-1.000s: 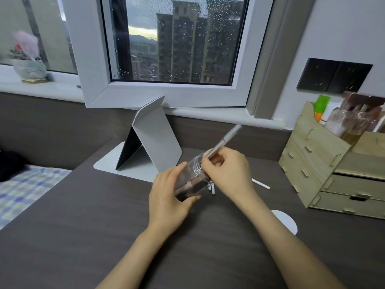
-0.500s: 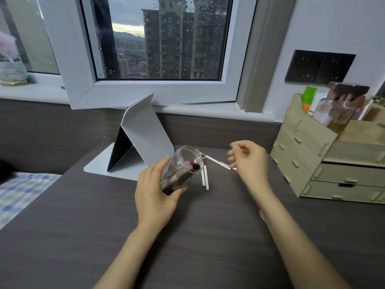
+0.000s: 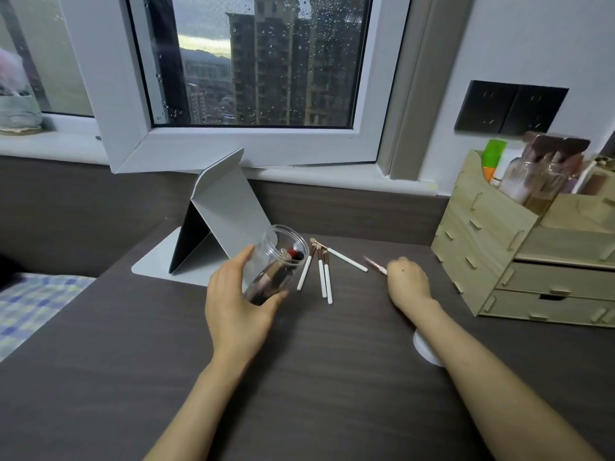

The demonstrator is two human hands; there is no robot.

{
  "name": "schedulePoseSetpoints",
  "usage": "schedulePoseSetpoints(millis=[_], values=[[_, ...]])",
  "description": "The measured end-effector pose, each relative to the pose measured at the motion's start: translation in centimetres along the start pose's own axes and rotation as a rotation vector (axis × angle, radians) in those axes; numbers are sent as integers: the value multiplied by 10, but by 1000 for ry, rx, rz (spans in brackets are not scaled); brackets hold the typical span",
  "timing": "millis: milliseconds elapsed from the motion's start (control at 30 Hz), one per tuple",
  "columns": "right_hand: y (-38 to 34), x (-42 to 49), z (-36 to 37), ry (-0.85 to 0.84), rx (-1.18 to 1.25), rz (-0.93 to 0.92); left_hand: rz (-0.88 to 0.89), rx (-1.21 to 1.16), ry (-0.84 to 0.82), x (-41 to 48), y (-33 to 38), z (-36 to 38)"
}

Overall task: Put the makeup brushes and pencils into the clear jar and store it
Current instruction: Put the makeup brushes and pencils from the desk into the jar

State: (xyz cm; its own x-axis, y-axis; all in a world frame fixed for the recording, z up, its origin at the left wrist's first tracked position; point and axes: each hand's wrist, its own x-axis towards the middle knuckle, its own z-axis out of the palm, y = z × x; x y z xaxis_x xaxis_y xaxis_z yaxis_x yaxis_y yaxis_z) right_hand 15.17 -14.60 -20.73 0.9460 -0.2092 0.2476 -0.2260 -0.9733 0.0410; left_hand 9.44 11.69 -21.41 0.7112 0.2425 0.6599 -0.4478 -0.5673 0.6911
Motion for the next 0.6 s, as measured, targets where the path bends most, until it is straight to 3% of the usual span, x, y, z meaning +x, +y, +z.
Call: schedulePoseSetpoints(millis=[67,167,233,300,400,533,600], values=[[2,-4,-14,154,278,120,18,10,-8,-1,2,1],[-11,-24,-57,358,1092,197,63,41,-27,-1,1,3],[-26,-43,-88,319,1652,72,102,58,-51,-1,0,4],[-44,-62,-112,199,1849,-88,145,69,-74,-2,0,4],[-67,-75,-118,78,1689,-205,192,73,-104,-5,3,3],[-82,-79,-98,241,993,-326,260,79,-145,-8,3,3],[-83,-78,-93,298,872,-340,260,78,-153,-7,3,3]])
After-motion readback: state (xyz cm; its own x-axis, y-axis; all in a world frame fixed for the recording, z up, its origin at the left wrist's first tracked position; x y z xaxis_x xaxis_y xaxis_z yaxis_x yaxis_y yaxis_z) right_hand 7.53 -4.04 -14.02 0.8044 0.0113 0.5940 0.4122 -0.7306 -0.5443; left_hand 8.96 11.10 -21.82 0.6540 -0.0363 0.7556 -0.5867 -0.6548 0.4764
